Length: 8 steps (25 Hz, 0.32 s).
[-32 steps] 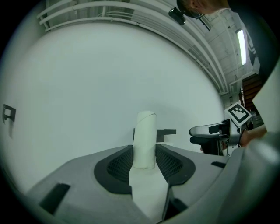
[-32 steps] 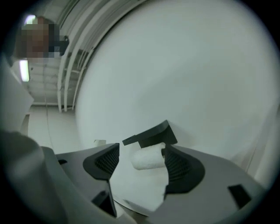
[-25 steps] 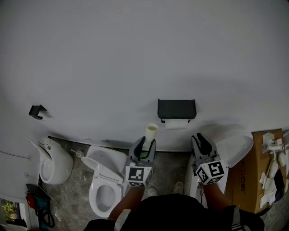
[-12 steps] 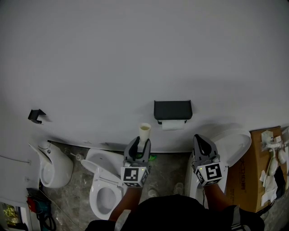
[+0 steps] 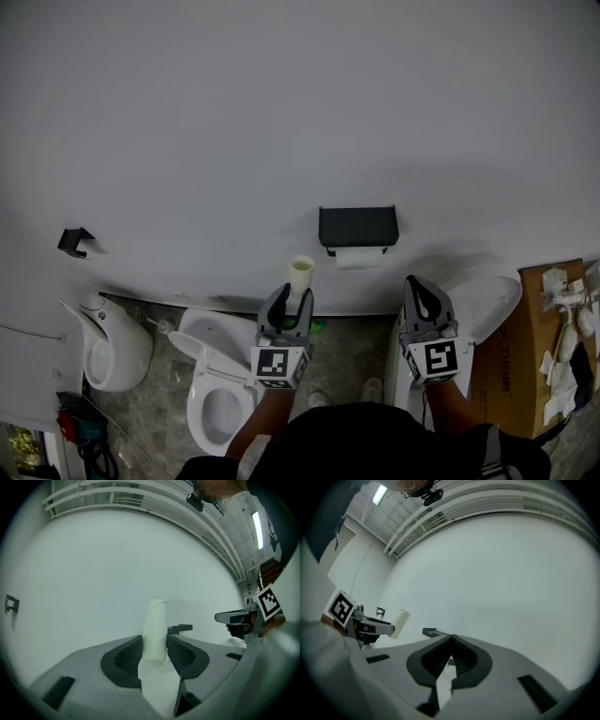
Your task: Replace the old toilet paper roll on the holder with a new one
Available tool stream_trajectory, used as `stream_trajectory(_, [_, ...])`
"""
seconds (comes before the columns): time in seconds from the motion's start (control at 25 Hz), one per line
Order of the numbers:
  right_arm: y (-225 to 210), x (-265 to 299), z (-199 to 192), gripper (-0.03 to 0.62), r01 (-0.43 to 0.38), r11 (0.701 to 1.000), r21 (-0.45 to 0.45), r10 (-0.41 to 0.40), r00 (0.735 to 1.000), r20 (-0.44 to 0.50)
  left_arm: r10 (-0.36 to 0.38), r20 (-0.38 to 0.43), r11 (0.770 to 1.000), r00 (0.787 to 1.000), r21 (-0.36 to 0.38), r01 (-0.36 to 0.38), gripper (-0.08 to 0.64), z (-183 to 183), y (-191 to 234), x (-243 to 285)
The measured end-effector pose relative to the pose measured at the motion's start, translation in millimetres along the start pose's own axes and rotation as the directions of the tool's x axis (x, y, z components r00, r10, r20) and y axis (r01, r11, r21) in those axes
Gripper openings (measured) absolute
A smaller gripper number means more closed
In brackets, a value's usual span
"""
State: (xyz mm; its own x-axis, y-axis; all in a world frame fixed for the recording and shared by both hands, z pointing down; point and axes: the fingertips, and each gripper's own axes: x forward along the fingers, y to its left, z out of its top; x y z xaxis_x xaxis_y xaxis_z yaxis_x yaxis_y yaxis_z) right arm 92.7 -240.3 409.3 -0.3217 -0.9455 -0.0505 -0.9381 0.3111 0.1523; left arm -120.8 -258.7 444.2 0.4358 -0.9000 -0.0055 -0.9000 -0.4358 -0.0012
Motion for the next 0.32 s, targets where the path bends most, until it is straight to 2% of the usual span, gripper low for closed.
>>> stream_trajectory(0.12, [-0.8,1.4,-2.4,0.002,-0.003,1.000,-0.012,0.003,1.000,-0.010,-0.010,0.001,1.000,1.000,0.010,0.010,0.161,1.2,-2.3,0.6])
stream_trajectory(0.32, [-6.9,7.0,-2.2,0.002,-0.008,0.999,-0.043,0.007,1.000,-0.015,-0.039,-0.061,0.999,0.997,0.015,0.040,0.161,-12.3,-12.2,-1.8])
